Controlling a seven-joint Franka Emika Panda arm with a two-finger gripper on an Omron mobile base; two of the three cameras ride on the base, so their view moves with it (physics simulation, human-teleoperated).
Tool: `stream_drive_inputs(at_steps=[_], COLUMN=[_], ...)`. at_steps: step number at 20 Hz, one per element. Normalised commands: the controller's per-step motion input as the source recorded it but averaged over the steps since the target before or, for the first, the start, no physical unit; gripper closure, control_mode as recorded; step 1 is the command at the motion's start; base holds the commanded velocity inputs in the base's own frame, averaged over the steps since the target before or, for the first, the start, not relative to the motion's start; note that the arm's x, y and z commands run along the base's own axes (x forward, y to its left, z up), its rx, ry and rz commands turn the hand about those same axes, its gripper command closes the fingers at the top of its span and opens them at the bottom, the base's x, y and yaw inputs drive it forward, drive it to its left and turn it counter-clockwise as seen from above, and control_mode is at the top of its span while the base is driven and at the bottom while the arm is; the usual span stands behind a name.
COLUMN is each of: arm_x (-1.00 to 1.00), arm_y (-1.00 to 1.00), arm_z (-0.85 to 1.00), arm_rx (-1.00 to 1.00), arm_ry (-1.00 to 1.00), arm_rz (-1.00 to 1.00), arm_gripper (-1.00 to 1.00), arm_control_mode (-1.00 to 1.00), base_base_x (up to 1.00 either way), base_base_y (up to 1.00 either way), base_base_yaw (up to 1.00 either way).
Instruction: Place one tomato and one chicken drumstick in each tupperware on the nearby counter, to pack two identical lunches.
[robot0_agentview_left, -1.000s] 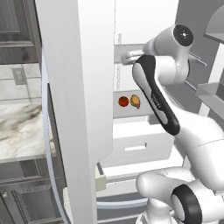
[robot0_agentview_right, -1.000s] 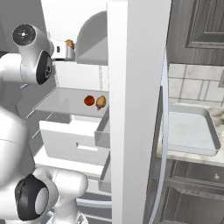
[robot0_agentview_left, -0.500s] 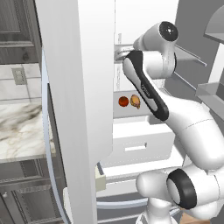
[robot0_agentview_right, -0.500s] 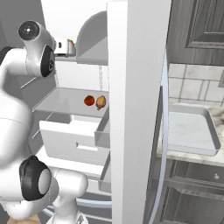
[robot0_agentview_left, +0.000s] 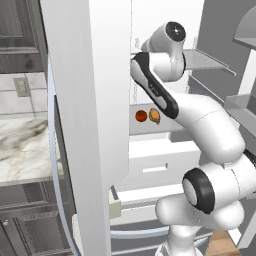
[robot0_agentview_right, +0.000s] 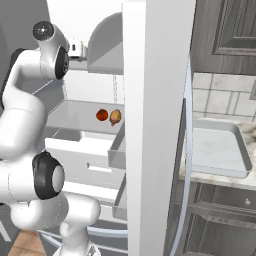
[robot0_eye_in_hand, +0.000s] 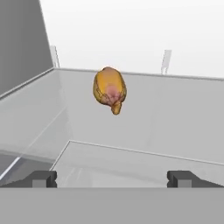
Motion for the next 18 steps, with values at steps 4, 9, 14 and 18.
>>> stream_drive_inputs(at_steps=[4,9,14,18], arm_x=[0.61,0.60,0.62,0.61], arm_y=[0.13,0.14,0.15,0.15], arm_z=[0.00,0.00,0.00,-0.02], arm_rx=[0.00,0.00,0.00,0.00], arm_ry=[0.02,0.02,0.02,0.01], arm_rz=[0.00,0.00,0.00,0.00], arm_gripper=[-1.00,-1.00,-1.00,-1.00], arm_control_mode=[-1.00,-1.00,-1.00,-1.00], base_base_x=[0.00,0.00,0.00,0.00], base_base_y=[0.00,0.00,0.00,0.00], base_base_yaw=[0.00,0.00,0.00,0.00])
